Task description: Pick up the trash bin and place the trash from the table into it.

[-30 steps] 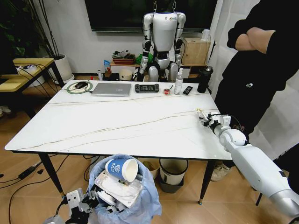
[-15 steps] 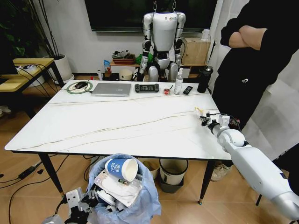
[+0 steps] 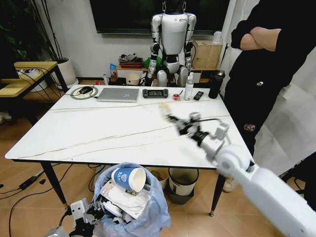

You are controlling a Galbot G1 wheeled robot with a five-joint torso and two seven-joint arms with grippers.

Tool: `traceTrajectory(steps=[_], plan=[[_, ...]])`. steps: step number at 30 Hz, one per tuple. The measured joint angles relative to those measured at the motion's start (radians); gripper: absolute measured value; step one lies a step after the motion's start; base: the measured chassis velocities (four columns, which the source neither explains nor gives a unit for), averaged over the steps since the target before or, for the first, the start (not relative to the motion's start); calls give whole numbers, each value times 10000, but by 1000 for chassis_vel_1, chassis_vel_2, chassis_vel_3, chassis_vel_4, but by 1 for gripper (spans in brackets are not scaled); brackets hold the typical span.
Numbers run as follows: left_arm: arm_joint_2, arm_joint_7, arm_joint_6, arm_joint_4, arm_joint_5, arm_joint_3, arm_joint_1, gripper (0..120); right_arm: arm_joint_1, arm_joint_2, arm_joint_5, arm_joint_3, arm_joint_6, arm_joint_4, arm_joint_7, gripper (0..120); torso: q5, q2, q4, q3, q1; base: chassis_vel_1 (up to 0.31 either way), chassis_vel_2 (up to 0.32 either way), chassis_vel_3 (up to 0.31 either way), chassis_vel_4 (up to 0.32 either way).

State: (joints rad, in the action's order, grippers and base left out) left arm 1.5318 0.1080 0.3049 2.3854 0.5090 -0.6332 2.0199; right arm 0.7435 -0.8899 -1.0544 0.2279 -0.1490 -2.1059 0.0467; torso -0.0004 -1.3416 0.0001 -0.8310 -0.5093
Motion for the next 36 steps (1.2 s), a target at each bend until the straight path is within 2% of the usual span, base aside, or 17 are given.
traceTrajectory(steps=[4, 11, 17, 28, 36], plan=[[41, 0, -6, 62, -17, 14, 10, 0, -301, -275, -42, 1781, 66, -788, -393, 0, 0, 0, -1, 0, 0, 0, 0, 0, 0], [80, 35, -4, 83, -30, -17, 10, 0, -342, -539, 728, 3556, 110, -245, -561, 0, 4, 1, 0, -1, -1, 0, 0, 0, 0], [117, 61, -2, 100, -66, -24, 22, 0, -21, -362, 1080, 3782, 93, -85, -553, 0, 3, 2, -2, -1, -2, 0, 0, 0, 0], [152, 92, 14, 122, -94, -90, 18, 0, 721, 287, 1409, 3421, 10, -730, -533, 0, 4, 2, -2, -1, -2, 0, 0, 0, 0], [171, 92, 13, 157, -104, -88, 42, 0, 835, 463, 1555, 3349, -4, -859, -486, 0, 5, 2, -2, -1, -2, 0, 0, 0, 0]])
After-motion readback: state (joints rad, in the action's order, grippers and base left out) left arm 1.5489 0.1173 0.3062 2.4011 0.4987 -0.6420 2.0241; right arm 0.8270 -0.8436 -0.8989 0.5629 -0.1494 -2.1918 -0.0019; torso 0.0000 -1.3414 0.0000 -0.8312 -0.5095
